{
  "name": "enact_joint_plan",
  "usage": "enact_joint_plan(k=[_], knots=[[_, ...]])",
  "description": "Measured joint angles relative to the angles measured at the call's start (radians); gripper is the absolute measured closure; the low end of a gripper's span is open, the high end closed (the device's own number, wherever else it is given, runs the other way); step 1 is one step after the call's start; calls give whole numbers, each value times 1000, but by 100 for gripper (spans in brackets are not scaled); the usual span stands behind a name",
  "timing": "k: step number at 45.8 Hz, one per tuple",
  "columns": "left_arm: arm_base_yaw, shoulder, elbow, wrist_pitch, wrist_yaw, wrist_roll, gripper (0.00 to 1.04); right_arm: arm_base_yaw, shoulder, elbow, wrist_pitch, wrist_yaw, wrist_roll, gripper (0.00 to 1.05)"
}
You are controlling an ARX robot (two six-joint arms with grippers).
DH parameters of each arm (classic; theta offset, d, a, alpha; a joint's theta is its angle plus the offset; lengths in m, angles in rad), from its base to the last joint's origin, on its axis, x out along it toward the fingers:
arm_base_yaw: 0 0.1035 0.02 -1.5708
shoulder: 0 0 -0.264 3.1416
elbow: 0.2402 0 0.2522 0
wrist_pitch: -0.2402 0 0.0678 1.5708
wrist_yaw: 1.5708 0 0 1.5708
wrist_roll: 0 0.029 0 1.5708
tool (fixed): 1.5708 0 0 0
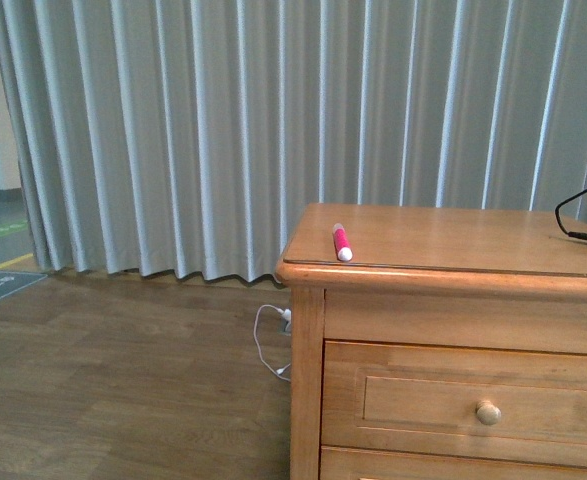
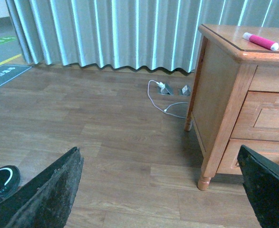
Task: Place pink marker in drawer with both arms
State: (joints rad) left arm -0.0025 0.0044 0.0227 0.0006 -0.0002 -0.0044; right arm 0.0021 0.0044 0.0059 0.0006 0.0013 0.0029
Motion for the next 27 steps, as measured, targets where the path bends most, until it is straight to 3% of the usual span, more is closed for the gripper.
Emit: enact_joint_plan(k=[27], knots=[[0,0,0,0,0,0,6,0,0,0,0,0,0,9]])
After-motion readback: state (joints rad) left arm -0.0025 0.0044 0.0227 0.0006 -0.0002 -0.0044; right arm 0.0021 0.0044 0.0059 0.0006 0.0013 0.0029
